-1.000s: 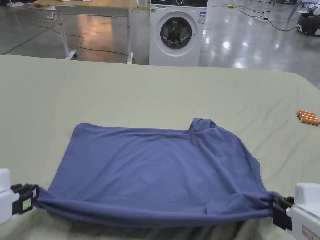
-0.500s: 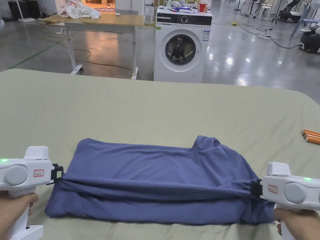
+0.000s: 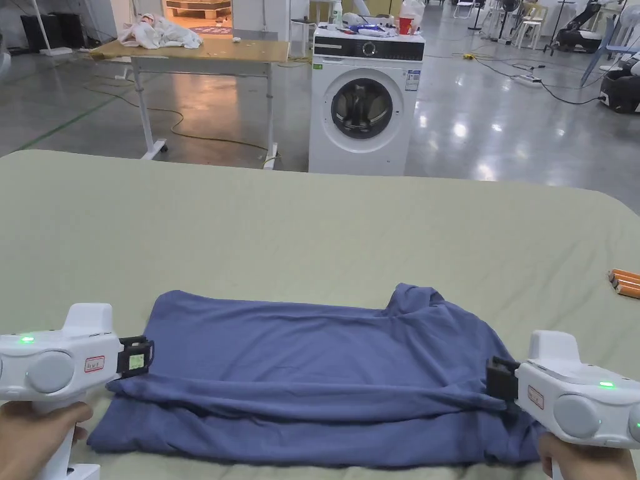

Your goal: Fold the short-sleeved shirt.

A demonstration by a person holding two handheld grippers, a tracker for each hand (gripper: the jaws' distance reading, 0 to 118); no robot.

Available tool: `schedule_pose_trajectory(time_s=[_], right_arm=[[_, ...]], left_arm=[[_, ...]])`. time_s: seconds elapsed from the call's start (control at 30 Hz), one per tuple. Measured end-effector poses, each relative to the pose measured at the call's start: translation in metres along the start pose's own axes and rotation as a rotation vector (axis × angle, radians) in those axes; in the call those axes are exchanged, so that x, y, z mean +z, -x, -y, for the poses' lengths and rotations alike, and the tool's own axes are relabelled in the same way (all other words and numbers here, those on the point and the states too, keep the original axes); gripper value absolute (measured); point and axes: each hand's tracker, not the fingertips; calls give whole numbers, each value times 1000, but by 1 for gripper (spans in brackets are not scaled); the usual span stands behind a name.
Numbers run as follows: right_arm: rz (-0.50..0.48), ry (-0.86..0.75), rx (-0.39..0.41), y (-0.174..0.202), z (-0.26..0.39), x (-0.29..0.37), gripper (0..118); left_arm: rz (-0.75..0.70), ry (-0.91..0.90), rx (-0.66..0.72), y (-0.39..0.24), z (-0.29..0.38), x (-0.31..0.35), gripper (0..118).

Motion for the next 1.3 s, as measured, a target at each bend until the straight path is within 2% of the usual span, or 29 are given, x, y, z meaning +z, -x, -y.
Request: schedule_pose_trajectory(time_s=[0.13, 0.27, 0.33, 0.37, 0.4, 0.47, 0.5, 0.53, 0.73, 1.0, 1.07, 1.13, 1.2, 1.3], right_arm=[[0, -186, 12, 21, -6, 34, 77], [-6, -328, -1, 46, -3, 61, 76], [-7, -378, 2, 58, 0, 72, 61], [-13, -393, 5, 63, 2, 77, 45], [-17, -406, 10, 69, 4, 83, 33], [-21, -440, 19, 78, 7, 91, 17], [-14, -463, 22, 82, 9, 96, 5], [-13, -478, 30, 86, 11, 101, 4], [-24, -488, 31, 94, 14, 113, 4], [-33, -426, 54, 88, 24, 105, 4], [-30, -410, 58, 87, 26, 102, 4], [-28, -396, 56, 84, 29, 100, 4], [-24, -382, 59, 82, 31, 98, 4], [-17, -360, 66, 77, 35, 95, 4]], left_arm=[[24, -154, -31, -18, -4, 30, 54], [5, -304, -70, -41, 1, 61, 50], [-10, -356, -108, -51, 5, 75, 36], [-19, -378, -112, -51, 8, 74, 25], [-18, -388, -112, -51, 11, 75, 19], [-28, -416, -98, -54, 16, 84, 14], [-23, -423, -91, -55, 20, 87, 6], [-21, -436, -80, -56, 24, 91, 1], [-48, -384, -58, -45, 36, 100, 0], [-58, 62, 36, 18, 53, 37, 0], [-49, 167, 59, 26, 56, 21, 14], [-44, 236, 105, 37, 60, 4, 41], [-55, 294, 118, 41, 61, -11, 63], [-60, 389, 98, 39, 64, -27, 63]])
